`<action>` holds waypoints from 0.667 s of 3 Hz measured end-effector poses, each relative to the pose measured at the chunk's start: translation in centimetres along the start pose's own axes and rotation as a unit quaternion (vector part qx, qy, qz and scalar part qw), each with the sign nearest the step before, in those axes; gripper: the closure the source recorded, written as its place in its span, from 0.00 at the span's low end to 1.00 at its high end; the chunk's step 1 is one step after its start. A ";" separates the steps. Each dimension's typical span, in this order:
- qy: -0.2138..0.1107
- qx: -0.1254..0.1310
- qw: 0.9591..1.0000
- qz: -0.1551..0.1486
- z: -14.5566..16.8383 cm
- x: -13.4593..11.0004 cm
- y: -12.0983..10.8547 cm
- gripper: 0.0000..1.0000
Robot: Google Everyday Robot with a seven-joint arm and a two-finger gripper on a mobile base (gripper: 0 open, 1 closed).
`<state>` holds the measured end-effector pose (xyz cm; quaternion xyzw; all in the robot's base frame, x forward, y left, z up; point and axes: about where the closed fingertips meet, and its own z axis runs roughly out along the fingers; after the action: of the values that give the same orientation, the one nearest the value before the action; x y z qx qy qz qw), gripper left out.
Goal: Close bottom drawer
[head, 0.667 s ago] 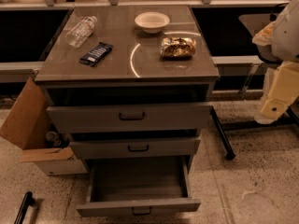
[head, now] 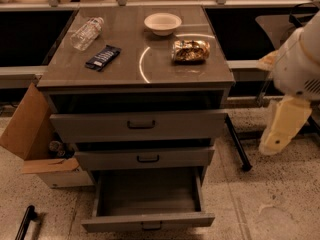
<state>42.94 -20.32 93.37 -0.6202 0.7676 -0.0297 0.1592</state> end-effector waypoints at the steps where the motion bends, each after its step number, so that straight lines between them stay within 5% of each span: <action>1: -0.037 -0.019 0.999 -0.006 5.6 -1.1 3.4 0.00; 2: -0.032 -0.035 0.999 -0.001 8.3 -0.4 5.2 0.00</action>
Offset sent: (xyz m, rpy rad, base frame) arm -0.0120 0.0239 -0.0504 0.0646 0.0098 0.0336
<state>40.42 -17.48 84.36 -0.6269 0.7620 0.0170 0.1617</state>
